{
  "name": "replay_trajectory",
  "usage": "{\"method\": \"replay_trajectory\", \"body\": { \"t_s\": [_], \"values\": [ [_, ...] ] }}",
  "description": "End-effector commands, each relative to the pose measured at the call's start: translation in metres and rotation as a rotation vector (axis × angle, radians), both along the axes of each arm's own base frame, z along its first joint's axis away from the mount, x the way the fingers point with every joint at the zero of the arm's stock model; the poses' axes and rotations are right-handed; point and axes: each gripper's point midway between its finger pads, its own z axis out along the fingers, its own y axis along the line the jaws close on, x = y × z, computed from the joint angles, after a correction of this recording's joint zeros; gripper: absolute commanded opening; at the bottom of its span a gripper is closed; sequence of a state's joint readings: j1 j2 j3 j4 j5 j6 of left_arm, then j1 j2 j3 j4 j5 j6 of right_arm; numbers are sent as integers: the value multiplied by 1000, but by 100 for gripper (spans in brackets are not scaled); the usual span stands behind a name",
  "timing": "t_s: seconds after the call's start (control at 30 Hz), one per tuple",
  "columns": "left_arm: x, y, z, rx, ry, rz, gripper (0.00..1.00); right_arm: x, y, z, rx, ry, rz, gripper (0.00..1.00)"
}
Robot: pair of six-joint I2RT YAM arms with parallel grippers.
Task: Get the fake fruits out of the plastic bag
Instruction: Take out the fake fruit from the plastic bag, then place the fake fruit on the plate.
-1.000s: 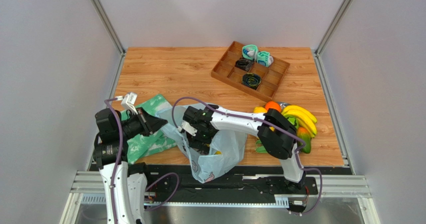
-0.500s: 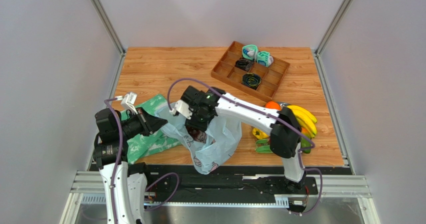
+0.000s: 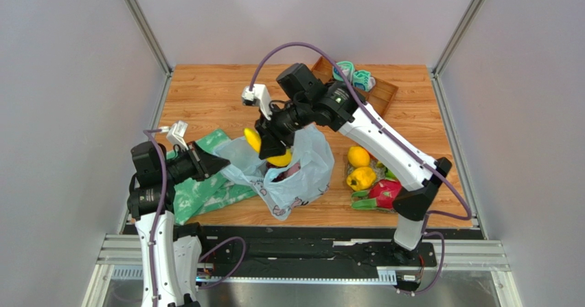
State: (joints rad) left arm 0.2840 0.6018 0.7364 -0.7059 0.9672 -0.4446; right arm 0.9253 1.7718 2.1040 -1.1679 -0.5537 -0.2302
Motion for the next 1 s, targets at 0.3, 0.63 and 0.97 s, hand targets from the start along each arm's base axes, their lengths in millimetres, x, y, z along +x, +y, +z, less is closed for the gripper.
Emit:
{"method": "replay_trajectory", "body": {
  "t_s": [0.3,0.63,0.97],
  "values": [
    [12,5,50,33,-115,-8,0,48,76,96,350,-108,-32,21],
    [14,10,32,11,-73,25,0,125,-169,9,-225,-392,-514,20],
    [14,10,26,6,-53,28,0,72,-310,-144,-703,59,-568,14]
  ]
}}
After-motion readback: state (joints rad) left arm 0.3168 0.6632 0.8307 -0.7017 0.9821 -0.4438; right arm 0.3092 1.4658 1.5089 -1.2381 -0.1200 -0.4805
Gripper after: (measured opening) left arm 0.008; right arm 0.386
